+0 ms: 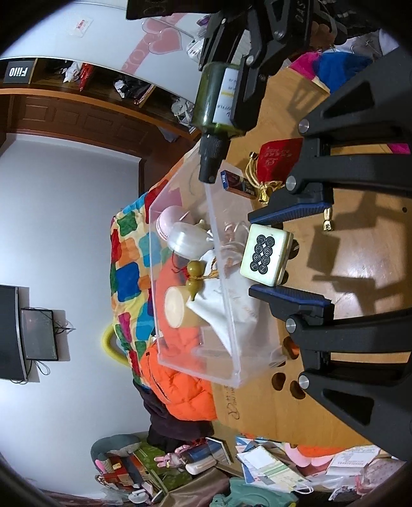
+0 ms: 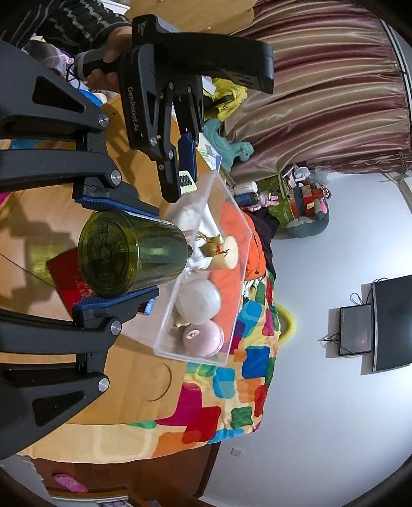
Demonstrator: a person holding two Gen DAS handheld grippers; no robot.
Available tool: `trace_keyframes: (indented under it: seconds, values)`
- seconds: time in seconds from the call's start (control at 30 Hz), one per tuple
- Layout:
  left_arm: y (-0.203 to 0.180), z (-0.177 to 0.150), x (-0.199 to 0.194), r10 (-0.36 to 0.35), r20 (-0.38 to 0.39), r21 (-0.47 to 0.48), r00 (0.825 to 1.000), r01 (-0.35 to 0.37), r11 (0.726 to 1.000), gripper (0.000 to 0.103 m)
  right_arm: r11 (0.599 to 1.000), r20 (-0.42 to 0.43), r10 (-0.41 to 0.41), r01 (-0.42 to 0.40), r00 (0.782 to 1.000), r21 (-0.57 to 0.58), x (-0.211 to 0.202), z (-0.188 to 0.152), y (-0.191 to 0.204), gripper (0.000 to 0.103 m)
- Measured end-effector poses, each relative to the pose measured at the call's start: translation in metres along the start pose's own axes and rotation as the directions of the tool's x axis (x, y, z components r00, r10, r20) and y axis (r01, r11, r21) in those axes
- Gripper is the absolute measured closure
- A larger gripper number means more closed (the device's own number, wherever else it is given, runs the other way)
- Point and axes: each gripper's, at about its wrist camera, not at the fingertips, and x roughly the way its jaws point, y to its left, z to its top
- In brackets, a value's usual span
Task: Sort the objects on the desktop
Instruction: 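Carry the mahjong tile and green bottle up over the clear bin, then lower the tile into the bin and open left tool while right tool releases the bottle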
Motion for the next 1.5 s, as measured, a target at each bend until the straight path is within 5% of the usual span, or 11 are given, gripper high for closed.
trace_keyframes:
  seconds: [0.67,1.5]
  values:
    - [0.030,0.030,0.019,0.014,0.011,0.004,1.000,-0.014,1.000,0.065,0.999,-0.004,-0.042,0.042,0.999,-0.008,0.051,0.046,-0.020,0.065]
    - [0.069,0.054,0.062,0.016,-0.007,-0.040,1.000,-0.017,0.999,0.065,0.993,-0.056,-0.114,0.115,0.992,0.025,0.097,0.055,-0.054,0.065]
